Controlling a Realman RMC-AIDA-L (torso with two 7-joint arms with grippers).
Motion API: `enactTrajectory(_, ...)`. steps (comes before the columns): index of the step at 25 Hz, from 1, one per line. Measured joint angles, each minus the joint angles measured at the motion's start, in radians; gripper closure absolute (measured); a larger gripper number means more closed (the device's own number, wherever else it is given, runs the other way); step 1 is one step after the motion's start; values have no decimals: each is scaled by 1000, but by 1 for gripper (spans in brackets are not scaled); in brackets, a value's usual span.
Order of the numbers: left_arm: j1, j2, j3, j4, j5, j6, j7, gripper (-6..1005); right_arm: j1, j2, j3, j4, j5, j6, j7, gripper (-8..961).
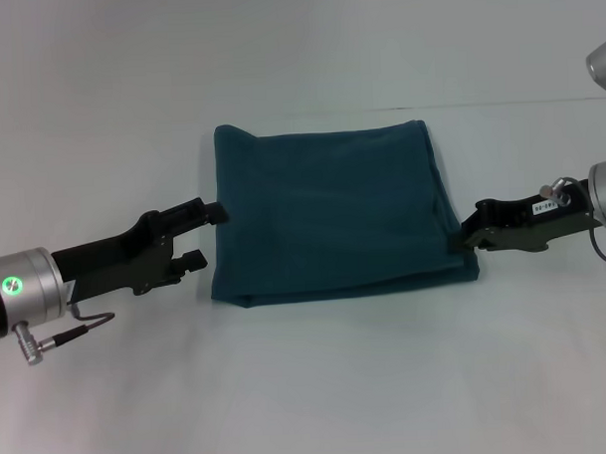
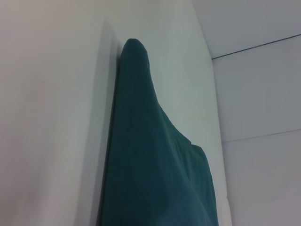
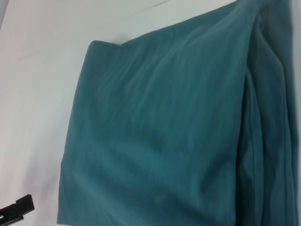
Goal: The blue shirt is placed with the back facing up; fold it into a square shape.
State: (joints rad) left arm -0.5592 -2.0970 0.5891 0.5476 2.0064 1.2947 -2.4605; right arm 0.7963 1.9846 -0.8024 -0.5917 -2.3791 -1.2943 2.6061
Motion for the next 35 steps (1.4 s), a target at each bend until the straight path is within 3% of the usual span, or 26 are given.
enactTrajectory(8, 5, 0, -5, 0, 0, 1, 0, 96, -3, -2, 23, 4, 0, -16, -3, 882)
enactTrajectory(11, 6, 0, -6, 0, 0, 4, 1, 96, -14, -11, 26, 2, -4, -13, 13, 863)
enactTrajectory(16, 5, 1, -3, 0, 1, 12, 2, 96, -52, -55, 71, -5, 0, 0, 28, 681)
enactTrajectory(22, 7, 3, 12, -6, 11, 12, -23, 95, -93, -102, 200, -20, 59, -116, -38, 555)
enactTrajectory(27, 20, 2, 11, -9, 13, -9, -43, 96, -126, -117, 230, -33, 99, -149, -47, 557)
enactTrajectory(35, 42, -11, 10, -47, 16, -48, -50, 97, -133, -120, 231, -33, 106, -153, -53, 559)
